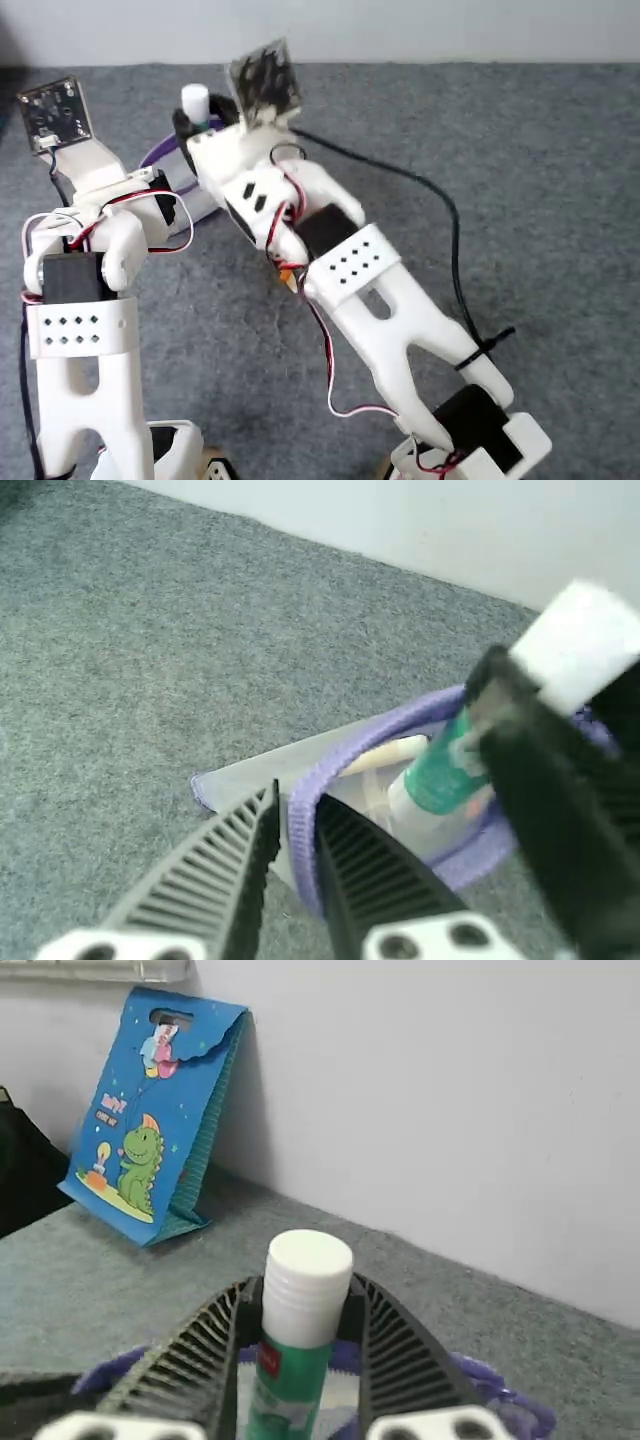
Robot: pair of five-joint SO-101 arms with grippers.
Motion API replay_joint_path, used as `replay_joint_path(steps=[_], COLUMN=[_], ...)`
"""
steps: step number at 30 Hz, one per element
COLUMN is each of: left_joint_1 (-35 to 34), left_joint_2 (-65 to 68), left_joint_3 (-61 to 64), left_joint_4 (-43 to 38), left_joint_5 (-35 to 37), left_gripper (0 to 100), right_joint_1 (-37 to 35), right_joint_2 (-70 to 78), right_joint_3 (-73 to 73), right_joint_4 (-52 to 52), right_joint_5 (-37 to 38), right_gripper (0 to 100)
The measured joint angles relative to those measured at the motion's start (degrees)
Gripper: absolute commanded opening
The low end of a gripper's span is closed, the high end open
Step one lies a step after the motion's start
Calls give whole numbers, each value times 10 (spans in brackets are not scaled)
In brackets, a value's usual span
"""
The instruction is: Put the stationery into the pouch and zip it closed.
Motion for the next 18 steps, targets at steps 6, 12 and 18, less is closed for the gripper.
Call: replay_joint_path(steps=[6, 12, 18], left_joint_1=[-1, 2, 1], left_joint_2=[0, 0, -1], left_joint_3=[0, 0, 22], left_joint_4=[0, 0, -27], left_joint_5=[0, 0, 0], left_gripper=[12, 12, 12], right_joint_1=[-9, -24, -25], right_joint_2=[-44, -82, -113], right_joint_3=[120, 123, 126], right_joint_4=[-105, -41, -16], right_joint_5=[56, 49, 47], right_gripper=[128, 149, 89])
